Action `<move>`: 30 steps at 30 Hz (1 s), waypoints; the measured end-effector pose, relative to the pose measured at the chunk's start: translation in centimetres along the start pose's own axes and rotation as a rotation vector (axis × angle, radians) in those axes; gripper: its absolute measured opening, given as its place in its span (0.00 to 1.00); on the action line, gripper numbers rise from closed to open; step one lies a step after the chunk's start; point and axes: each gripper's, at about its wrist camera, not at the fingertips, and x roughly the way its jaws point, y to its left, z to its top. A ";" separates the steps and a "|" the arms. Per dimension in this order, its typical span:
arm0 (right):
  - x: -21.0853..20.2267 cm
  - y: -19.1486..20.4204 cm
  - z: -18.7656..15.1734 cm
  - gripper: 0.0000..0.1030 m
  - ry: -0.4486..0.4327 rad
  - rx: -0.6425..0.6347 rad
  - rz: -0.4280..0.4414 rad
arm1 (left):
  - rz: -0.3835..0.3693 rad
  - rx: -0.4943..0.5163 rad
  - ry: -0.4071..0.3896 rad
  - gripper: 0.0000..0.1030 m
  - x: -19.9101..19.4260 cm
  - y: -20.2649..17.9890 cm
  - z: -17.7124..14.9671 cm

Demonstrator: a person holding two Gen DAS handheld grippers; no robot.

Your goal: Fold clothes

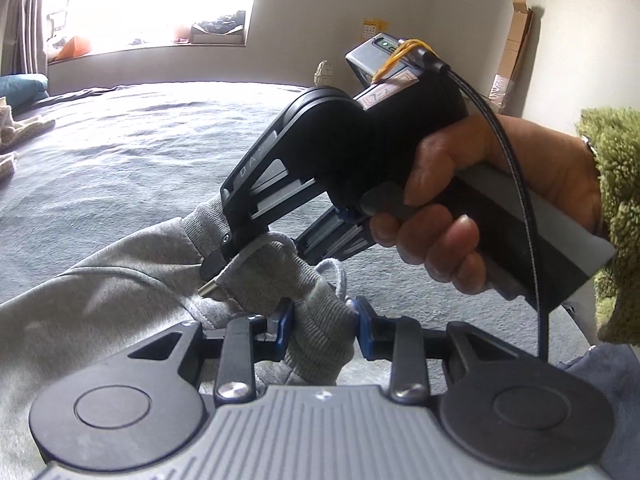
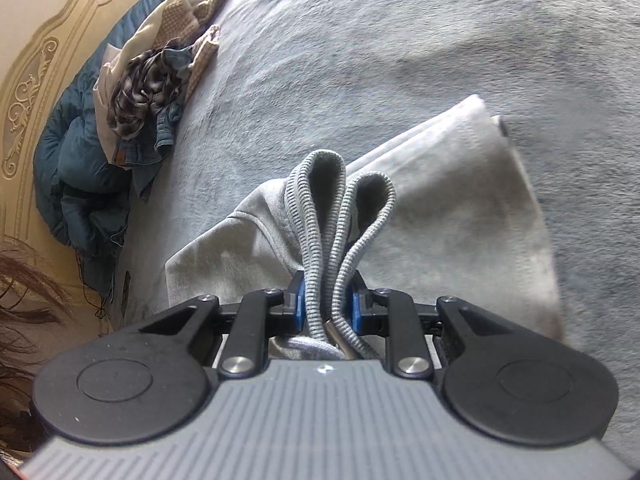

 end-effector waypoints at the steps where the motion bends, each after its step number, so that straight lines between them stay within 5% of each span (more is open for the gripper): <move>1: -0.2 -0.4 0.1 0.18 -0.001 0.005 0.004 | -0.003 0.002 0.000 0.32 0.4 -0.1 0.0; 14: 0.0 -3.9 1.2 0.18 -0.007 -0.039 -0.002 | 0.001 0.067 0.011 0.34 5.4 -2.4 -1.1; 18: 0.8 -5.2 1.2 0.19 -0.006 -0.072 -0.032 | -0.024 0.133 0.054 0.44 7.2 -3.1 -1.9; 22: 1.3 -6.7 0.8 0.30 -0.024 -0.063 -0.046 | -0.071 0.115 0.029 0.66 5.2 -2.8 -1.6; 25: 0.1 -6.7 0.3 0.41 -0.075 -0.055 -0.057 | -0.097 0.057 0.021 0.72 2.9 -1.9 -1.1; 30: -3.7 -4.1 -1.0 0.45 -0.266 -0.151 -0.239 | -0.149 -0.094 0.064 0.76 -1.7 1.3 -1.6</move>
